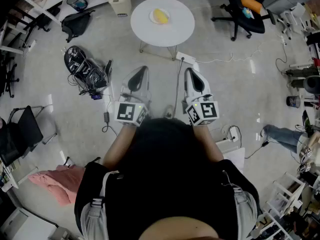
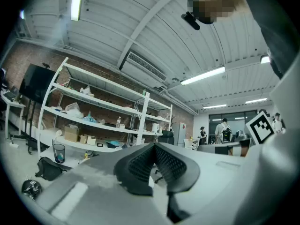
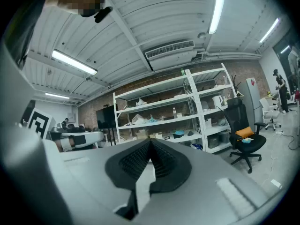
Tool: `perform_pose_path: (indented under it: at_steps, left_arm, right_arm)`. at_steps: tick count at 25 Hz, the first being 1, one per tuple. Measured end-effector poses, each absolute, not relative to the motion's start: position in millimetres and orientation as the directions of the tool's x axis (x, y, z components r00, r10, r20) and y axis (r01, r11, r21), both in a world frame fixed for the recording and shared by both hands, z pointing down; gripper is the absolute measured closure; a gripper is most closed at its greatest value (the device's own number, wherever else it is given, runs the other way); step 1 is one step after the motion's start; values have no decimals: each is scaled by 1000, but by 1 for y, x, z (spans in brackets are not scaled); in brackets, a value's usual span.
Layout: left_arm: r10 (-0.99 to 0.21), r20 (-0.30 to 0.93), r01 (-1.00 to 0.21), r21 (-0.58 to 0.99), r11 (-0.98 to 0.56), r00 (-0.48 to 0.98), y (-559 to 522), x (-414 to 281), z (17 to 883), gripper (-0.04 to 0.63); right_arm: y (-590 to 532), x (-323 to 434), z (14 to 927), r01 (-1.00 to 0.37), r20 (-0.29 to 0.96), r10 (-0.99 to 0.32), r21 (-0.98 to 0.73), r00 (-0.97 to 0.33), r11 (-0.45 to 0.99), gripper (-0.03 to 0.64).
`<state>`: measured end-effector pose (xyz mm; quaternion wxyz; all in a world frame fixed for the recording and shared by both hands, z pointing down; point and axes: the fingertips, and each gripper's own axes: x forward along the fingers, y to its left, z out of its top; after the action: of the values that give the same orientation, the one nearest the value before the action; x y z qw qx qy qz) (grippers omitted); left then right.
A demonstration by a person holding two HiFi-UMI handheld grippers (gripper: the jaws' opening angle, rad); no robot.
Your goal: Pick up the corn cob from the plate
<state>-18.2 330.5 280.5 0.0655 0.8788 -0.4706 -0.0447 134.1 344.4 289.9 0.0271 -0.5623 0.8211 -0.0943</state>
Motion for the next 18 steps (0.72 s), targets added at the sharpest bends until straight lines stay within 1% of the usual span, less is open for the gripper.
perform_pose_path:
  at_steps: [18]
  left_arm:
    - [-842,-18,-830,163,-534,538,326,-16,279,595]
  right_arm:
    - [340,138,291,-919,65,-928,-185,-366,349,611]
